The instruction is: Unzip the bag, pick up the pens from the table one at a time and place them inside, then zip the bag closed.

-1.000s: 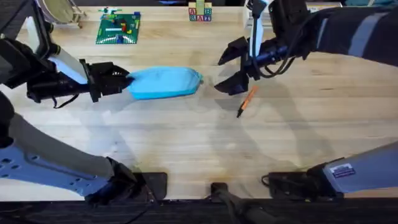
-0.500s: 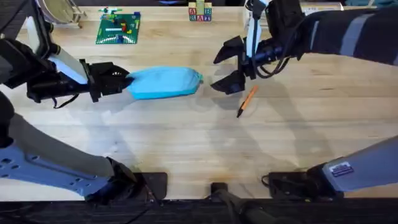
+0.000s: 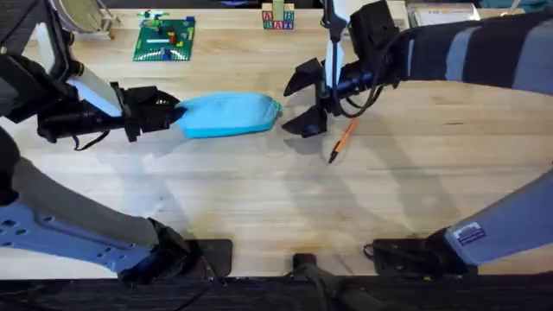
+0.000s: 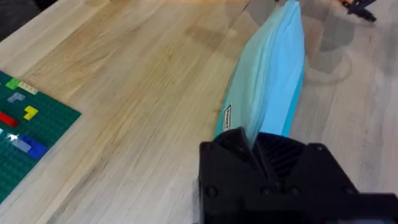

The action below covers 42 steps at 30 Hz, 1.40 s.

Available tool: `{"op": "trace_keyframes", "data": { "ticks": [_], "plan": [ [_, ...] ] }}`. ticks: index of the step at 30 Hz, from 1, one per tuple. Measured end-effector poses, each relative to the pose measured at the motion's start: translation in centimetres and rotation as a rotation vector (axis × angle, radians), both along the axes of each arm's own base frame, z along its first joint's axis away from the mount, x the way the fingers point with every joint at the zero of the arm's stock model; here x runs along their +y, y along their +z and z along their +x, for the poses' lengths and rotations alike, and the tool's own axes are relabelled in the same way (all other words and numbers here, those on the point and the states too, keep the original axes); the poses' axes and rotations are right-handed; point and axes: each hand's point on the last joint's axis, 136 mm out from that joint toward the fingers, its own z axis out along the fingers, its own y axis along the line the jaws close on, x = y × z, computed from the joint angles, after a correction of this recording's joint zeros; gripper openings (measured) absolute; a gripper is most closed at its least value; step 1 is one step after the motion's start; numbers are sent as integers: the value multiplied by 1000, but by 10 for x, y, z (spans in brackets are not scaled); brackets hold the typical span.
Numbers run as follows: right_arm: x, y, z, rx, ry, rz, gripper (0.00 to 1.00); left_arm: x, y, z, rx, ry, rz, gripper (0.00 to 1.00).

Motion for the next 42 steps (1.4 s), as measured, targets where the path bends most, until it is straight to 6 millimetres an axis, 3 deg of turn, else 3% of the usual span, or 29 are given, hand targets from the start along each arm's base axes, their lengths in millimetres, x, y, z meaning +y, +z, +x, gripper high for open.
{"op": "trace_keyframes", "data": {
  "ticks": [8, 24, 42],
  "plan": [
    [5, -16, 3, 12, 9, -4, 959, -1, 0, -1, 5, 0, -4, 42],
    [16, -28, 11, -1, 9, 11, 957, -1, 0, -1, 5, 0, -4, 42],
    [17, -27, 12, 2, 0, 15, 791, -1, 0, -1, 6, 0, -4, 42]
  ]
}}
